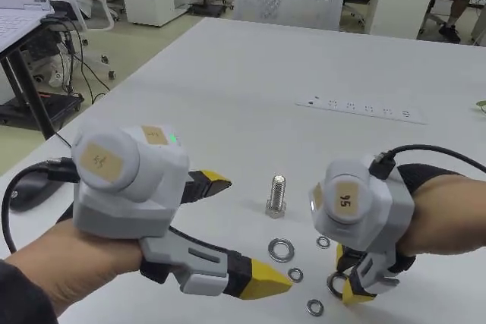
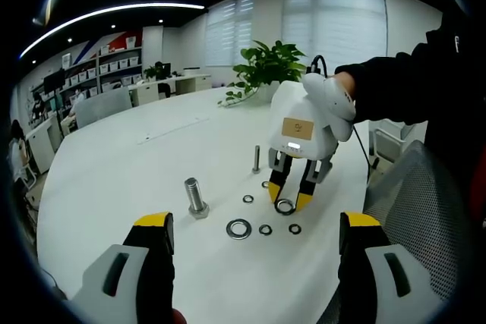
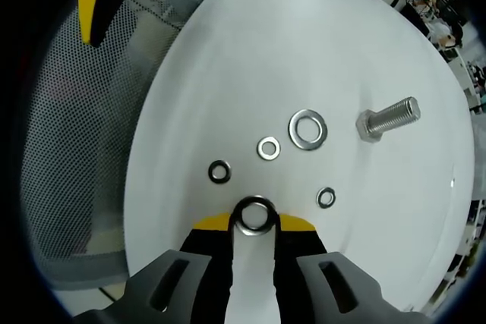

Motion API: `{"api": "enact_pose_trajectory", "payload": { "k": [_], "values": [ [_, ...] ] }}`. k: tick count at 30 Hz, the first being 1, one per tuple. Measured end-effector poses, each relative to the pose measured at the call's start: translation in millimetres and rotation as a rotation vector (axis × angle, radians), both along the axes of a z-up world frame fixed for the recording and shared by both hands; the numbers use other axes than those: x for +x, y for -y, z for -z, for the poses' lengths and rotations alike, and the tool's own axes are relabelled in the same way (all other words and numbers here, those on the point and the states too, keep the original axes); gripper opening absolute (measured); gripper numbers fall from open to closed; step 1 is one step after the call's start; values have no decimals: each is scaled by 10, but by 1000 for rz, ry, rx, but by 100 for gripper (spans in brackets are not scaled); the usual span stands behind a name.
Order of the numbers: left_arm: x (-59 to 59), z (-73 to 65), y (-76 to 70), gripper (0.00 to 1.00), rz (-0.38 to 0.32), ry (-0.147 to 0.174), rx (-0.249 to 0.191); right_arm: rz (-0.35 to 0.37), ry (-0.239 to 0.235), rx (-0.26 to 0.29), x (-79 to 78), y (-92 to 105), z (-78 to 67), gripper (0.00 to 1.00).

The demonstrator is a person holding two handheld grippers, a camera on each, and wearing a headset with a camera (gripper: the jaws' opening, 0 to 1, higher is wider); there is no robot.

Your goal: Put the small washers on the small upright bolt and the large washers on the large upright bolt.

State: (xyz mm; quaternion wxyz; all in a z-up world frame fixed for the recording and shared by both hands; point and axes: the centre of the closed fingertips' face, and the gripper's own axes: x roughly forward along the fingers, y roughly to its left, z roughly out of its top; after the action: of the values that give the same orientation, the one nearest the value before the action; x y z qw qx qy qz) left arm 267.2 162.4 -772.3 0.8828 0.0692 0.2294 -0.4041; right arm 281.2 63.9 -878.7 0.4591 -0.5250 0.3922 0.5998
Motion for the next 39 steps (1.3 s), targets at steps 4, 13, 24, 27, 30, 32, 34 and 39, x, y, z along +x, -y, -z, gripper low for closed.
{"api": "enact_pose_trajectory", "payload": {
  "k": [4,13,24,27,30,32,34,39],
  "values": [
    [-1,0,0,90,4,0,1,31,-9,11,7,-1,-1,18],
    [3,-27,-26,90,-4,10,-4,48,-18,4,-5,8,-8,19],
    [9,-42,-25,90,-3,15,-5,59,-5,37,35,-20,-321,20],
    [10,-55,-21,90,-4,18,-9,63,8,48,64,-17,-435,20],
    [9,-61,-19,90,-5,21,-9,68,20,59,95,-21,-550,20],
    [8,-68,-20,90,-6,22,-11,68,31,64,121,-21,-624,20],
    [7,-72,-22,90,-7,23,-12,66,43,65,151,-21,-697,20],
    [11,-87,-30,90,-11,28,-16,68,53,87,214,-63,-869,20]
  ]
}}
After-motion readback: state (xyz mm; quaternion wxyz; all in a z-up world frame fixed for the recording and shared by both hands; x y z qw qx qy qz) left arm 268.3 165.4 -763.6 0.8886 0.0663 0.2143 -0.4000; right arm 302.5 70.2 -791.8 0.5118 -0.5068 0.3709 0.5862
